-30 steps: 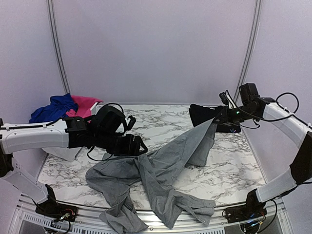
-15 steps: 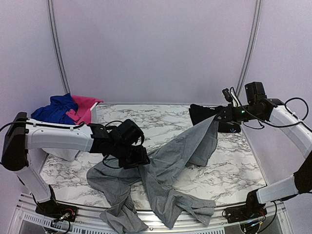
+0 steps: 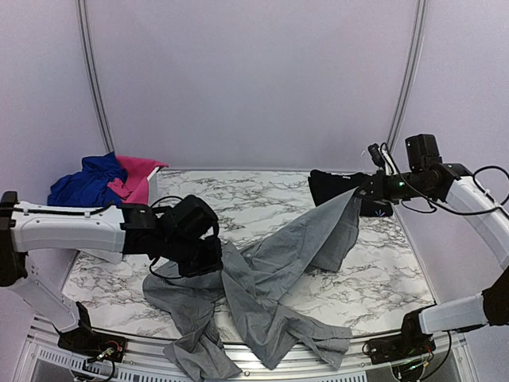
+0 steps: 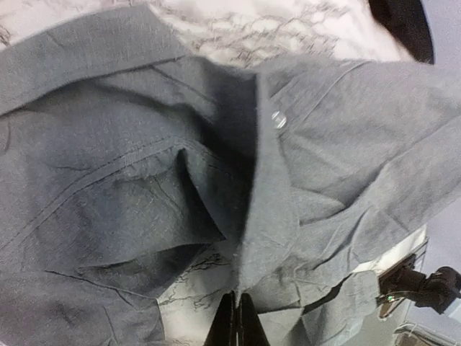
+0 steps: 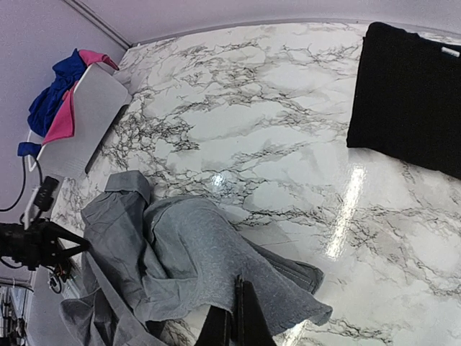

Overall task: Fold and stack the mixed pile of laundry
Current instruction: Flatten out the crumpled shirt at the center of the board.

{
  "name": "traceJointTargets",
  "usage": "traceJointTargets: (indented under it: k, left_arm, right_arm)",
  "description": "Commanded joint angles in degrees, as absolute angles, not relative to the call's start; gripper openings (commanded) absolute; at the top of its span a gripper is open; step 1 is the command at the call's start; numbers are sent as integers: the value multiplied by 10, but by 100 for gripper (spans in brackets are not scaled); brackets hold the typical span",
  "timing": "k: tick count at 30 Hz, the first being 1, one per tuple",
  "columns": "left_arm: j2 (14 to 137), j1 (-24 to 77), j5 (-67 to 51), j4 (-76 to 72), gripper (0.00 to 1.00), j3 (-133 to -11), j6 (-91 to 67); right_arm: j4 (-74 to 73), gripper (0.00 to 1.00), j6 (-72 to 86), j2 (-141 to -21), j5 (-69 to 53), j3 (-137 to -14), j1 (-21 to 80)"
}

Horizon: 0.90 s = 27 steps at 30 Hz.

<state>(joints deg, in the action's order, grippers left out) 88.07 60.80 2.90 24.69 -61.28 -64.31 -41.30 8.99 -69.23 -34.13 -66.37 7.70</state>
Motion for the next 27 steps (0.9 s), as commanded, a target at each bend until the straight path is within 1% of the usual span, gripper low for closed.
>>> traceJointTargets:
  k: [1, 5, 8, 16, 18, 21, 27]
  left_arm:
    - [774, 588, 119, 256, 0, -626, -620]
    - [705, 547, 190, 271, 0, -671, -577]
    - [672, 514, 206, 272, 0, -698, -538]
    - [638, 459, 273, 263, 0, -828, -405]
    - [647, 459, 268, 259, 0, -865, -364]
    - [665, 459, 230, 258, 0, -920, -310]
    - [663, 463, 161, 247, 0, -1001, -259]
  right_arm:
    - [-431, 0, 78, -668, -286, -688, 65]
    - [-434, 0, 79, -672, -267, -729, 30]
    - [-437, 0, 79, -683, -251, -772, 21]
    - [-454, 0, 85, -725, -200, -958, -11]
    - [-454, 0, 94, -733, -221, -998, -11]
    - [-452, 0, 101, -728, -250, -1038, -11]
    - [-450, 0, 91, -682, -311, -1096, -10]
